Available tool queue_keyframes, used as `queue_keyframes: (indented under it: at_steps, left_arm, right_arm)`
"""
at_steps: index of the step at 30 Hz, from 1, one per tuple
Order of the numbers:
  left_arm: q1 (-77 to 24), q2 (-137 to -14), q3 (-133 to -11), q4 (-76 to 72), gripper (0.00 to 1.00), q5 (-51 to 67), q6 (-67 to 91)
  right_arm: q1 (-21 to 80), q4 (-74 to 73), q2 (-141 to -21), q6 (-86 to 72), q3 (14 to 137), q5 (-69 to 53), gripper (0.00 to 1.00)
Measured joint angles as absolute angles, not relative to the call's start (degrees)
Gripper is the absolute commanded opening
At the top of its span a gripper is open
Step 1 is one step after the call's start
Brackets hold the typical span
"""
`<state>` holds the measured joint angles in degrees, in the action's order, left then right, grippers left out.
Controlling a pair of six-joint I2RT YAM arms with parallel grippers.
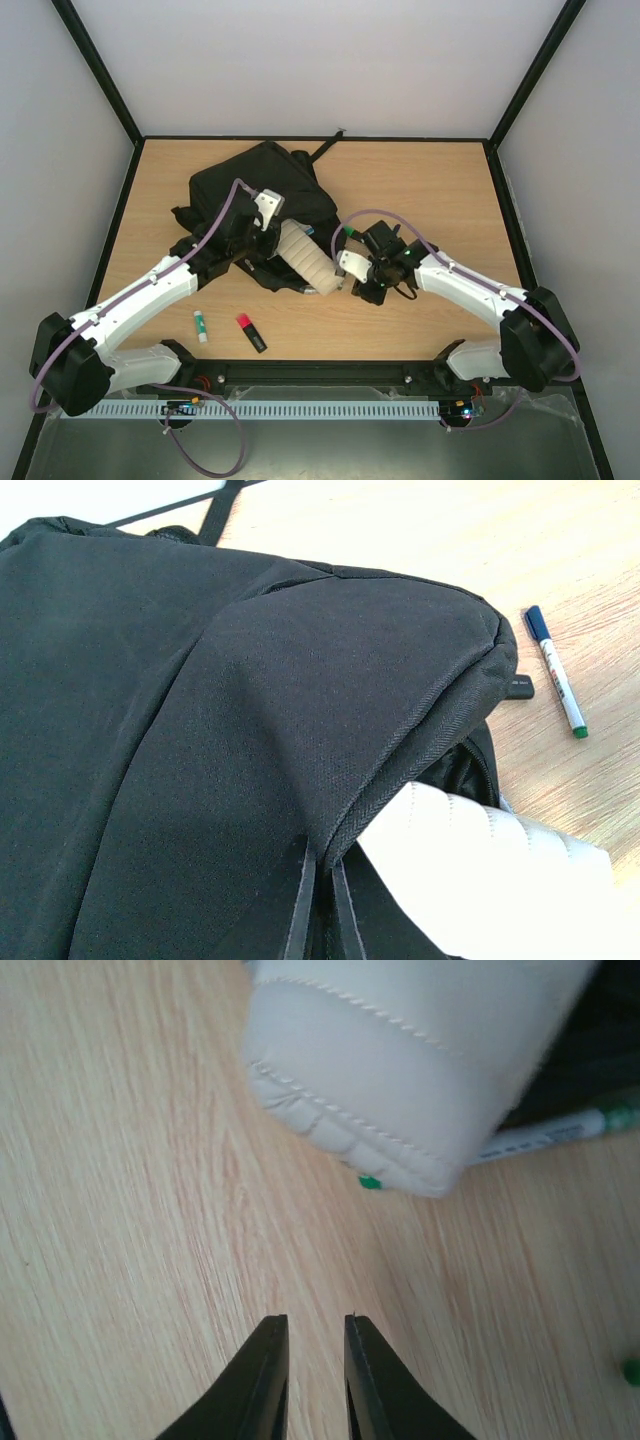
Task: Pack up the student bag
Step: Place the stationery in the student bag.
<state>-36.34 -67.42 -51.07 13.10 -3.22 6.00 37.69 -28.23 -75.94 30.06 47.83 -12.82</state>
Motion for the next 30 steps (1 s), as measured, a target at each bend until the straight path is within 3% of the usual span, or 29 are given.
queue_keyframes:
  at_steps: [9,30]
  left_arm:
    - [-36.29,-67.42,-51.03,13.08,0.02,-3.2,5.96]
    - [-35.9,-66.94,-51.03,12.86,0.02,-3.27,5.8]
  right_arm:
    - [45.67,-20.12,-79.29,34.35,43.57,-5.39,0.05]
    - [47.18,2.13,-94.11,28.45,53.87,2.28,0.09]
